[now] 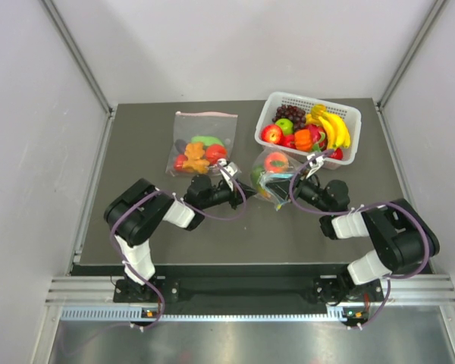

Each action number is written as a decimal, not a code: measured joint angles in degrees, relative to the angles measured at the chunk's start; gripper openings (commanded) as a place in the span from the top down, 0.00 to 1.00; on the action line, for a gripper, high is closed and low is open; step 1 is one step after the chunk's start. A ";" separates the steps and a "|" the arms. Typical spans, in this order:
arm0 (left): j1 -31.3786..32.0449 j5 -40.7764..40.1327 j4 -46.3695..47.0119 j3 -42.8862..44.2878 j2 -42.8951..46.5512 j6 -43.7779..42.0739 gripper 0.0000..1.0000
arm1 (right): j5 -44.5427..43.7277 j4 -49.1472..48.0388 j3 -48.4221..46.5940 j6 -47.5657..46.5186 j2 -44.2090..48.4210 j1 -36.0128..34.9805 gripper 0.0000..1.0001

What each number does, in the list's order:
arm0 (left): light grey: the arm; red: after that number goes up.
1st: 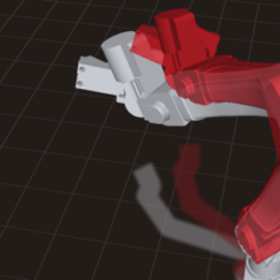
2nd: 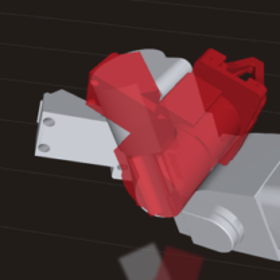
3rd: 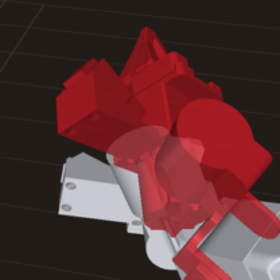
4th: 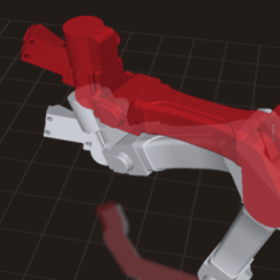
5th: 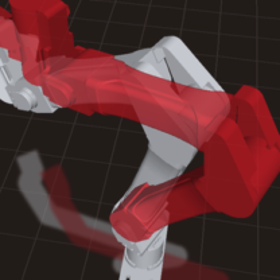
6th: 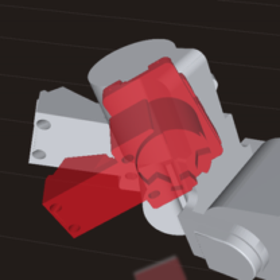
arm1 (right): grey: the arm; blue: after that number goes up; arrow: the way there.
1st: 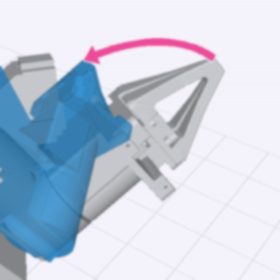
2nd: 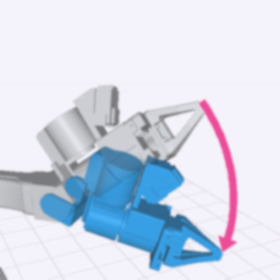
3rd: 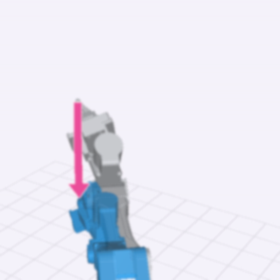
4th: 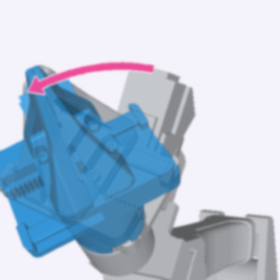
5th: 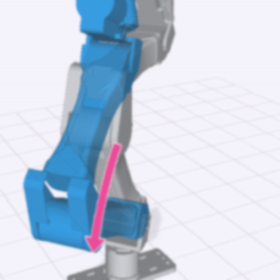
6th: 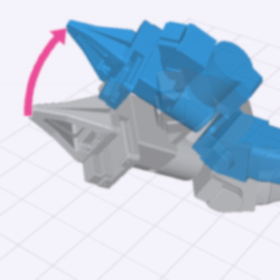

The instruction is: Open the zip-top bag and remove the fake food

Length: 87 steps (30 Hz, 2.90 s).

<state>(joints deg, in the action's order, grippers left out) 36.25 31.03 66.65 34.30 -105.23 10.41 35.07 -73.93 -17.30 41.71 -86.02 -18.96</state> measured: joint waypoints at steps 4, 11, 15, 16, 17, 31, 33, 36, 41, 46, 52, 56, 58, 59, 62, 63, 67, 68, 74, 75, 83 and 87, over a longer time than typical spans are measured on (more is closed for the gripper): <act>0.07 -0.33 -0.22 -0.04 -0.33 -0.02 1.00 | 0.57 -0.13 -0.04 0.00 -1.11 0.00 0.61; 0.04 -3.85 -3.08 -2.38 0.04 0.22 1.00 | 2.19 0.02 -0.09 -1.03 -4.83 -0.02 0.26; 0.13 -6.99 -6.01 -3.30 2.03 0.35 1.00 | 2.10 0.26 -0.11 -1.79 -5.86 -0.02 0.27; 0.13 -7.82 -6.21 -3.69 2.69 0.35 1.00 | 2.03 0.28 -0.20 -2.16 -5.86 -0.02 0.27; 0.13 -8.46 -6.40 -4.02 3.23 0.33 1.00 | 1.90 0.31 -0.42 -2.51 -5.86 -0.02 0.27; 0.17 -9.14 -7.28 -5.68 10.69 0.15 1.00 | -4.37 2.49 -0.83 -13.86 0.76 -0.09 0.23; 0.17 -8.81 -7.89 -5.75 11.43 0.15 1.00 | -3.89 2.40 -0.83 -14.71 0.76 -0.09 0.19; 0.17 -9.86 -9.46 -5.64 11.98 0.13 1.00 | -2.51 1.86 -0.81 -14.51 0.46 0.00 0.16; 0.17 -13.11 -12.74 -5.25 11.58 -0.09 1.00 | 0.31 1.42 -0.76 -10.84 -1.16 0.09 0.18; 1.27 -13.42 -12.70 -5.25 9.22 -0.24 1.00 | 0.46 1.36 -0.83 -7.52 -2.56 0.13 0.23; 5.25 -15.91 -14.23 -3.39 7.45 -1.99 1.00 | -1.38 1.33 -1.38 -5.01 -3.37 0.00 0.24; 6.27 -18.34 -14.49 -2.49 7.17 -3.21 1.00 | -3.58 1.09 -2.05 -4.79 -3.26 -0.44 0.34; 6.88 -19.69 -14.80 -1.95 7.08 -4.04 1.00 | -4.55 1.14 -2.58 -5.16 -2.99 -0.52 0.39; 7.30 -20.28 -14.88 -1.60 6.88 -4.46 1.00 | -5.07 1.09 -2.84 -5.25 -2.75 -0.52 0.39; 8.07 -21.70 -14.93 -1.01 6.21 -5.16 1.00 | -6.40 1.22 -3.98 -5.99 -1.86 -0.55 0.44; 8.26 -22.16 -15.08 -0.98 6.03 -5.53 1.00 | -7.02 1.46 -4.50 -6.32 -1.49 -0.55 0.44; 9.07 -25.20 -16.65 -0.44 4.59 -6.62 1.00 | -9.05 3.32 -6.21 -7.65 0.76 -0.52 0.46; 9.38 -26.69 -17.33 -0.11 4.09 -7.06 1.00 | -9.44 3.98 -6.62 -7.96 1.38 -0.52 0.45; 10.82 -31.39 -18.69 0.63 2.80 -8.02 1.00 | -11.06 8.07 -7.85 -9.81 4.55 -0.92 0.44; 10.91 -31.71 -18.69 0.63 2.80 -8.04 1.00 | -11.45 8.83 -7.82 -10.27 5.01 -1.05 0.43; 10.95 -33.18 -18.69 0.59 3.06 -8.02 1.00 | -14.27 11.65 -2.43 -13.88 8.28 -0.11 0.43; 10.93 -33.64 -18.71 0.26 3.89 -8.04 1.00 | -15.41 11.65 0.42 -14.86 8.31 1.20 0.42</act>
<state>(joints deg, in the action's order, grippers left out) 47.18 -2.61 47.94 34.57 -101.34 2.37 19.66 -62.28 -16.88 26.85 -77.71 -17.76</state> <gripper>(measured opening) 0.012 0.575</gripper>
